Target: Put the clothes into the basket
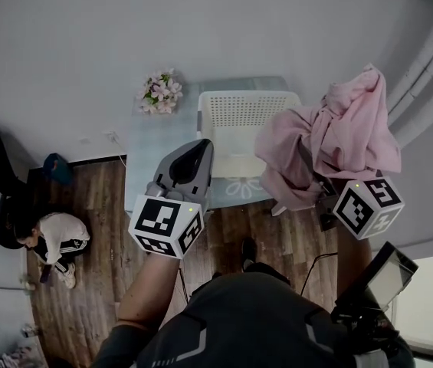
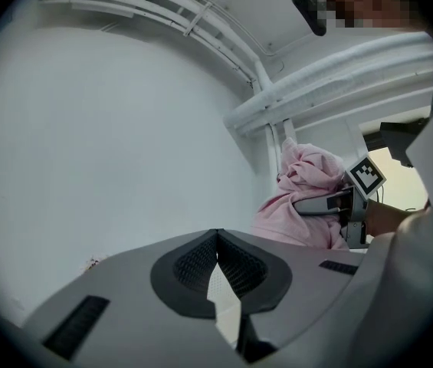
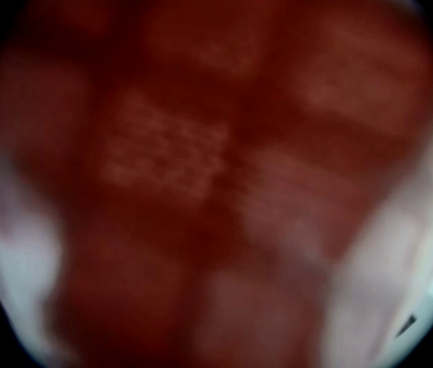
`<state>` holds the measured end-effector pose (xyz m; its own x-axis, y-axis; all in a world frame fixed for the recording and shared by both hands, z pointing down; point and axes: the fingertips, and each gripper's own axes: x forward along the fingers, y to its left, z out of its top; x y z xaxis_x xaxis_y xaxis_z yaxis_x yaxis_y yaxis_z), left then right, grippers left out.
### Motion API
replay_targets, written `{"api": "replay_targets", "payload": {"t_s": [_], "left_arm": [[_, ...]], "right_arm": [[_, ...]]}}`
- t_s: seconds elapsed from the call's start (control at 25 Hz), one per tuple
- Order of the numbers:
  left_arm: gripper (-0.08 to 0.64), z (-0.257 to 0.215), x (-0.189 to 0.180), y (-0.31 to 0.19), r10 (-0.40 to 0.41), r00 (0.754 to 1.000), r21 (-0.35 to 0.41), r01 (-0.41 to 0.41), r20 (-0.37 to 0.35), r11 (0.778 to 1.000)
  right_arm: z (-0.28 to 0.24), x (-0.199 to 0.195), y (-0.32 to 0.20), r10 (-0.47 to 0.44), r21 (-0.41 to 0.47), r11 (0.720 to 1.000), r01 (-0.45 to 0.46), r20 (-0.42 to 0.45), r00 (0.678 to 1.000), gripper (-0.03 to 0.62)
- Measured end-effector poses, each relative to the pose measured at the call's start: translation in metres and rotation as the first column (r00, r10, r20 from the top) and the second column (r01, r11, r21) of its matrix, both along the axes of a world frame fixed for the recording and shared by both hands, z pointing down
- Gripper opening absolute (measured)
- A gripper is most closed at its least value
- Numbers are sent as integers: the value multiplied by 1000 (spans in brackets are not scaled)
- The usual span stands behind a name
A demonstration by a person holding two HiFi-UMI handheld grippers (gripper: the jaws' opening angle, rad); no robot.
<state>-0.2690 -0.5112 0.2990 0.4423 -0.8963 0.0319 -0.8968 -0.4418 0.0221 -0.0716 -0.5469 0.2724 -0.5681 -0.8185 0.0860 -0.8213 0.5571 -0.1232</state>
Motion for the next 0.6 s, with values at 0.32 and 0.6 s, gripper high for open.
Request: {"api": "replay_targets", "payload": {"t_s": [0.32, 0.6], "left_arm": [[9, -21, 22, -78, -73, 997, 55, 72, 20, 996], [8, -20, 43, -128, -87, 995, 39, 85, 50, 996]], "right_arm": [[-8, 18, -78, -62, 22, 998, 62, 4, 998, 387], [1, 24, -134, -107, -7, 994, 107, -25, 994, 388]]}}
